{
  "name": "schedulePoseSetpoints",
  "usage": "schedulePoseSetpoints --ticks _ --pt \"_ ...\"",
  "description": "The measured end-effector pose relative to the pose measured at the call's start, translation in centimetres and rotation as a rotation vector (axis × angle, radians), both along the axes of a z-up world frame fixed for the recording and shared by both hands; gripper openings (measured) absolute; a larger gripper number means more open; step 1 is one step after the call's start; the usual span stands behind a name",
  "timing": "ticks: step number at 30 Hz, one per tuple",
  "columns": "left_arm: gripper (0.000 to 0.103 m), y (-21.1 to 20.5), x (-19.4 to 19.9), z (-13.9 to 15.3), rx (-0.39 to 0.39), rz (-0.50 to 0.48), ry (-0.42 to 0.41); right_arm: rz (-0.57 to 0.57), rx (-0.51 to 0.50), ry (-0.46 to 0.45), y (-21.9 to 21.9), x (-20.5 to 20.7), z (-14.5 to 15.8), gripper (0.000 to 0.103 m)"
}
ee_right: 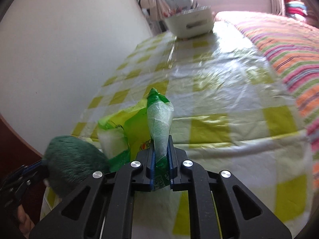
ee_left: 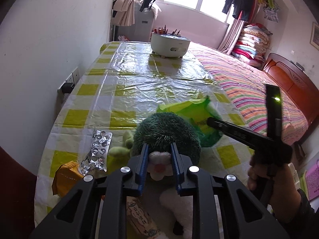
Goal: Collect trash
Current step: 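Carry the plush ball and snack bag toward the cream bin with both grippers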
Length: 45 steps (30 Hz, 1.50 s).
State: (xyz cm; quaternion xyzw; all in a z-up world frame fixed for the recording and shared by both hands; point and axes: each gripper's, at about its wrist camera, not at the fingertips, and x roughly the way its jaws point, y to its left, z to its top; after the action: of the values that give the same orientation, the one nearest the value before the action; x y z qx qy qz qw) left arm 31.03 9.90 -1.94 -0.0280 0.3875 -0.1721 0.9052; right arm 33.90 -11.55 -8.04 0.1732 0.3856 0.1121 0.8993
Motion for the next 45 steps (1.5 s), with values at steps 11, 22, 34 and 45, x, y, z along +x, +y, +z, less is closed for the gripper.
schedulePoseSetpoints --ticks 11,22,34,45 --pt "0.020 -2.4 -2.8 1.7 0.019 -0.060 -0.074 -0.116 -0.042 -0.233 -4.0 -10.5 6.7 0.009" --pt "0.019 -4.5 -6.8 5.5 -0.030 -0.123 -0.199 -0.204 -0.069 -0.369 -6.4 -18.4 9.3 0.009" --pt "0.018 -6.7 -9.7 7.2 -0.082 -0.195 -0.252 -0.279 -0.080 -0.458 -8.5 -23.2 10.5 0.009" --pt "0.017 -11.2 -12.9 7.5 -0.102 -0.311 -0.275 -0.376 -0.093 -0.488 -12.2 -27.8 10.0 0.009"
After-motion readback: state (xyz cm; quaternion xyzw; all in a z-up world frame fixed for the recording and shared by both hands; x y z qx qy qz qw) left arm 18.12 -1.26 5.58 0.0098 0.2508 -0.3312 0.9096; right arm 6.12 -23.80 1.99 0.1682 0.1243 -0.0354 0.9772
